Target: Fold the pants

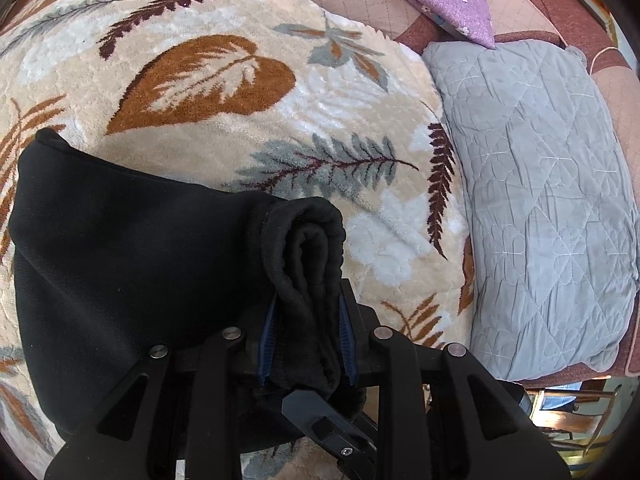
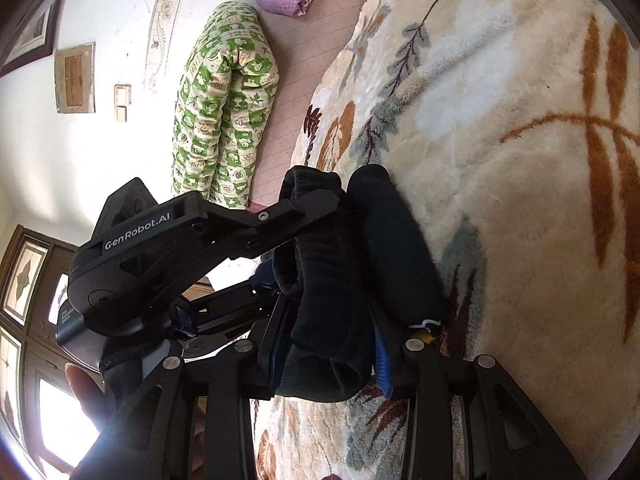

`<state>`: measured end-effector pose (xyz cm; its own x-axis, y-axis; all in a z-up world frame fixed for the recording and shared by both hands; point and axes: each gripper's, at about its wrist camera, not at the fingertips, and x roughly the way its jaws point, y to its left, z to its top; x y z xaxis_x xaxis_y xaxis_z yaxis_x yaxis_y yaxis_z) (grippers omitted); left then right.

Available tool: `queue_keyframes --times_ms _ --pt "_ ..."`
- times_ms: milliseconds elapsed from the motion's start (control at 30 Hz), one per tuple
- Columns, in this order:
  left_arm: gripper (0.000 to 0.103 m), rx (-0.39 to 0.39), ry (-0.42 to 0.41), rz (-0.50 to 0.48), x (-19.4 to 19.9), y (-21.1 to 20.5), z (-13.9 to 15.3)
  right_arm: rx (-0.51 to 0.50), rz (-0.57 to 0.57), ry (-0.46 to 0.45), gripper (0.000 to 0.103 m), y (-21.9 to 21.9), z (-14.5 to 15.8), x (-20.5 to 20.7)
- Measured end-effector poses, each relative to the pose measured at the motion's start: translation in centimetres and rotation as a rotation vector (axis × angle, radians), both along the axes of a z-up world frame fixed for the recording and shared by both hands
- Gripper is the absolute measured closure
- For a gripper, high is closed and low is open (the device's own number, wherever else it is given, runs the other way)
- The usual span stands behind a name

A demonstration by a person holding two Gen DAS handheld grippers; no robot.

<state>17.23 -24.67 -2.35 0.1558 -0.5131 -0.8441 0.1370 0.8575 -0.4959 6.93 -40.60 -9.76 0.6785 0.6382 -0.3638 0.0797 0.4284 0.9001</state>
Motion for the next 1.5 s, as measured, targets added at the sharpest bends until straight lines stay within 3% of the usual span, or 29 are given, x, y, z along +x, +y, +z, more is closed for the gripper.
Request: queue_keyframes --times_ms 333,500,633,767,1000,1100,1333,1500 --pt "0.077 -0.070 -0.028 0.009 -0.3 1.4 2.2 -0.022 -0.026 0.026 0.052 0.0 1.0 -0.8" --pt "0.077 -0.129 -0.076 0.017 -0.6 2.4 4.1 -0.030 -0.049 0.044 0.051 0.0 1.3 -1.0" --pt "0.077 -0.129 -0.123 0.018 -0.9 4.3 6.2 -0.041 -0.059 0.064 0.051 0.1 1.5 -0.9" --pt "0.072 -0.081 -0.167 0.060 -1.2 8.6 7.2 -0.045 -0.068 0.081 0.051 0.0 2.2 -0.9" --pt "0.072 -0.017 -0.138 0.135 -2.1 16.4 5.2 -0.094 -0.106 0.003 0.046 -1.6 6.2 -2.3" --pt "0.072 -0.036 -0.086 0.143 -2.8 18.3 3.3 -0.163 -0.121 0.009 0.046 -2.1 7.5 -2.6" --pt "0.072 -0.111 0.037 0.126 -4.6 18.2 -0.6 -0.304 -0.074 0.035 0.041 -1.5 8.5 -1.6" --pt "0.072 -0.084 0.026 0.107 -4.9 17.5 -1.0 -0.379 -0.028 0.066 0.040 -0.7 8.6 0.7"
